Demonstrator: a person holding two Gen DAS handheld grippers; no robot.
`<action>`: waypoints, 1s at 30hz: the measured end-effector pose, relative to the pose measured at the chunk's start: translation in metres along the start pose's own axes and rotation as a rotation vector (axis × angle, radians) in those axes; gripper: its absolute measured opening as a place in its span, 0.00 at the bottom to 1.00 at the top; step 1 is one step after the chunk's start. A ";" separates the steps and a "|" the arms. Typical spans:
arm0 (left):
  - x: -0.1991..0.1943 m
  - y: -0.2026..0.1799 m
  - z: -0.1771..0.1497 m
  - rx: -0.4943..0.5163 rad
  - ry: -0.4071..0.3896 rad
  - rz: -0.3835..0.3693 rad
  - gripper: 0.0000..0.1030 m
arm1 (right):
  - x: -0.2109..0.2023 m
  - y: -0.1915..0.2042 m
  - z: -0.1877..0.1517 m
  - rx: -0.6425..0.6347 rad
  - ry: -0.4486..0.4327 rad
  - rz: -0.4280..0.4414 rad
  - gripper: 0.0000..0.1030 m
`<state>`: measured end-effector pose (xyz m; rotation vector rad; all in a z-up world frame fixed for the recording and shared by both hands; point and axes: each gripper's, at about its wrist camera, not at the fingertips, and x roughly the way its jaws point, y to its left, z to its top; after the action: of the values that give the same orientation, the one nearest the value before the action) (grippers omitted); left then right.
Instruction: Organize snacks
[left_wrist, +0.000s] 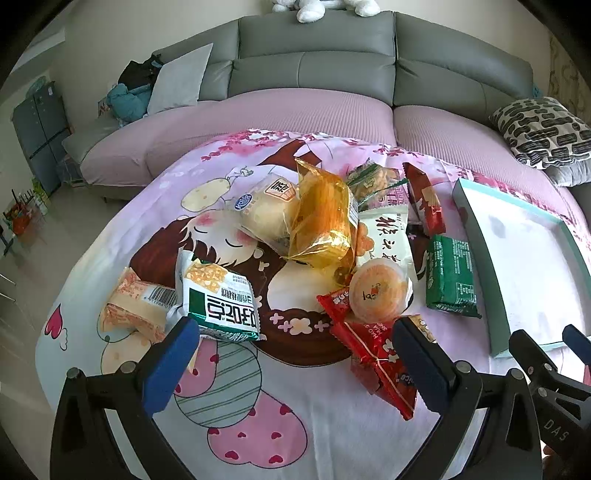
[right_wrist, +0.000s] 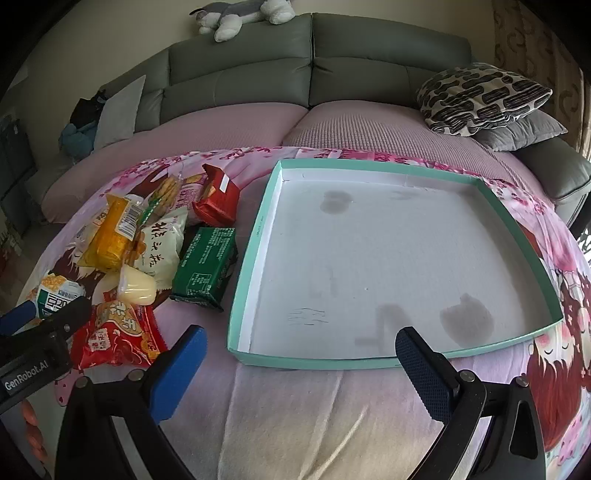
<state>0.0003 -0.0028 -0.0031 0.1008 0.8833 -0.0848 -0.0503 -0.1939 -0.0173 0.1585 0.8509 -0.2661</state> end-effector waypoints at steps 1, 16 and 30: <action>0.000 0.000 0.000 -0.001 0.001 0.000 1.00 | 0.000 0.000 0.000 0.000 0.000 0.000 1.00; 0.002 0.002 -0.001 -0.003 0.016 0.001 1.00 | 0.000 0.000 0.000 -0.004 0.001 -0.004 1.00; 0.002 0.003 -0.002 -0.002 0.016 0.004 1.00 | 0.001 0.000 0.000 -0.005 0.002 -0.007 1.00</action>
<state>0.0006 0.0000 -0.0055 0.1020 0.8994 -0.0792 -0.0500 -0.1940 -0.0182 0.1516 0.8537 -0.2700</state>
